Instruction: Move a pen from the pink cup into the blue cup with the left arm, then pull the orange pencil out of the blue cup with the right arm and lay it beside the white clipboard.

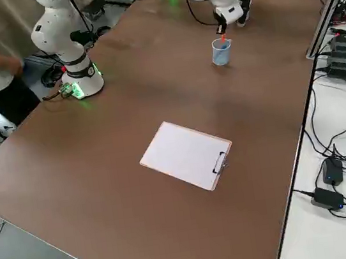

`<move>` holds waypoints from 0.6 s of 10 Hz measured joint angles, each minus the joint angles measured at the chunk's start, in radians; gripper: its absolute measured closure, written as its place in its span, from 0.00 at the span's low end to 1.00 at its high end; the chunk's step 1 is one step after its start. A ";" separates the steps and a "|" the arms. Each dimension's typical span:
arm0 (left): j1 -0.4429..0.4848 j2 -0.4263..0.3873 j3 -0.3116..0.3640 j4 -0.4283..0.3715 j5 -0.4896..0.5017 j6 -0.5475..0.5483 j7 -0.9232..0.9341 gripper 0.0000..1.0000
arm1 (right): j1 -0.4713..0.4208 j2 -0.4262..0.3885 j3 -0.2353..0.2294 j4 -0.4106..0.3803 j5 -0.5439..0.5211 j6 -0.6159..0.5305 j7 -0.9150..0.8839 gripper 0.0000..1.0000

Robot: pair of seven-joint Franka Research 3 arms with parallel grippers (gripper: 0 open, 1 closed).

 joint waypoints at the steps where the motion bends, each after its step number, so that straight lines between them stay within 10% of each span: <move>1: -0.001 0.000 0.000 0.000 0.000 0.000 0.000 0.00 | -0.002 -0.005 -0.033 0.066 -0.053 -0.110 0.000 0.83; 6: -0.001 0.003 -0.001 -0.001 0.000 0.000 -0.001 0.00 | -0.021 0.000 -0.134 0.194 -0.321 -0.455 -0.047 0.83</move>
